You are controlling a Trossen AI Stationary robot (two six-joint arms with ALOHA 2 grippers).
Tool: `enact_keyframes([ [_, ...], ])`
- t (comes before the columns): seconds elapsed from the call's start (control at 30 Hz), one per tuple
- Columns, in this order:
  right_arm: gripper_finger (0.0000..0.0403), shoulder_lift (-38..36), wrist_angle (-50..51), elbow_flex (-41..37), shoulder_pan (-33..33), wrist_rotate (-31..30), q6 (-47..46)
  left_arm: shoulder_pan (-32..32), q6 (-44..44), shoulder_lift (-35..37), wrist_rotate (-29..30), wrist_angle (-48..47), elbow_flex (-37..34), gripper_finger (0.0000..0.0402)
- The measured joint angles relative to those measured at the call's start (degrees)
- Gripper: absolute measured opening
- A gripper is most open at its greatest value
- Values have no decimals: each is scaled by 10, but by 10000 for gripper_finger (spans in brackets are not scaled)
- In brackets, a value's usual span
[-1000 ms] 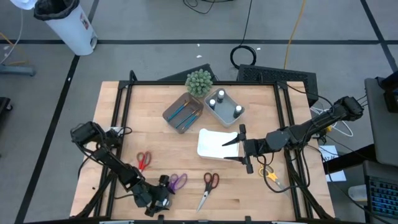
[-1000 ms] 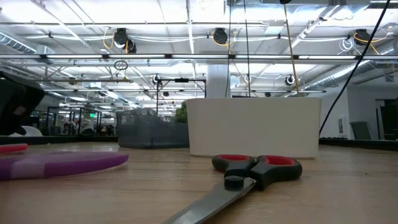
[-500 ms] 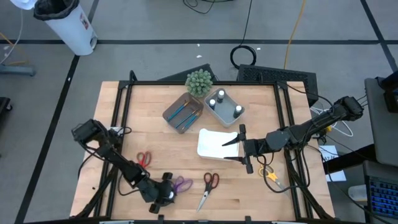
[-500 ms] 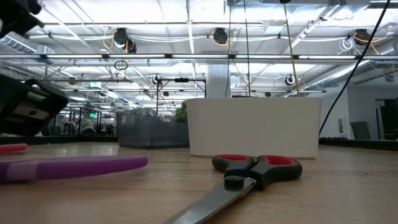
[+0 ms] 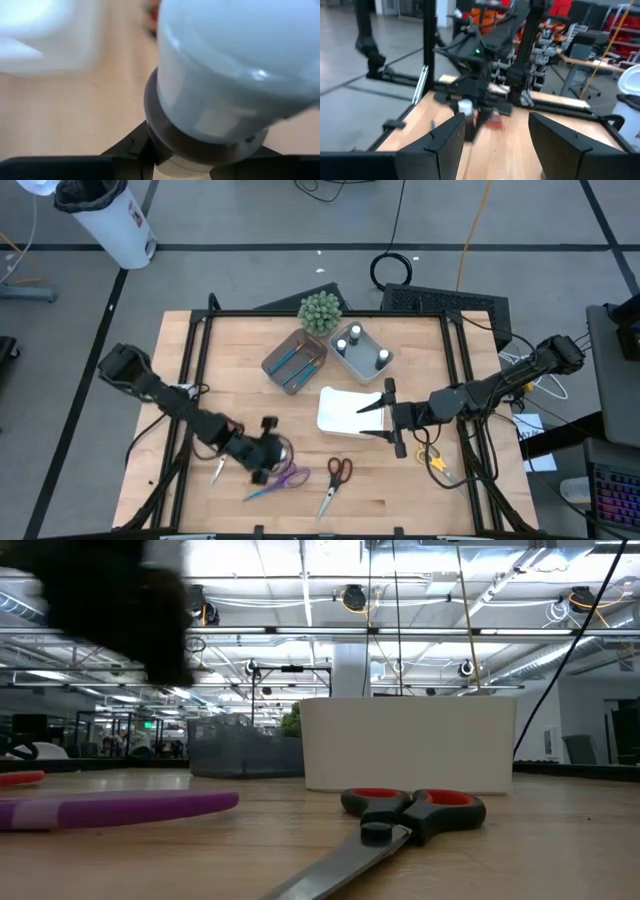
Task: Pick & Place Paint Supplies
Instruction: Put the brown paint bottle into the gray bin
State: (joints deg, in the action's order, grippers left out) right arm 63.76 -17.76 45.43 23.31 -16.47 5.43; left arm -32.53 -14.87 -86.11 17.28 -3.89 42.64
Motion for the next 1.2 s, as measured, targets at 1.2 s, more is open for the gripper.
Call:
enact_keyframes([
  [1.2, 297, 288, 262, 263, -161, 124, -78, 227, 41, -107, -73, -8, 148, 120],
])
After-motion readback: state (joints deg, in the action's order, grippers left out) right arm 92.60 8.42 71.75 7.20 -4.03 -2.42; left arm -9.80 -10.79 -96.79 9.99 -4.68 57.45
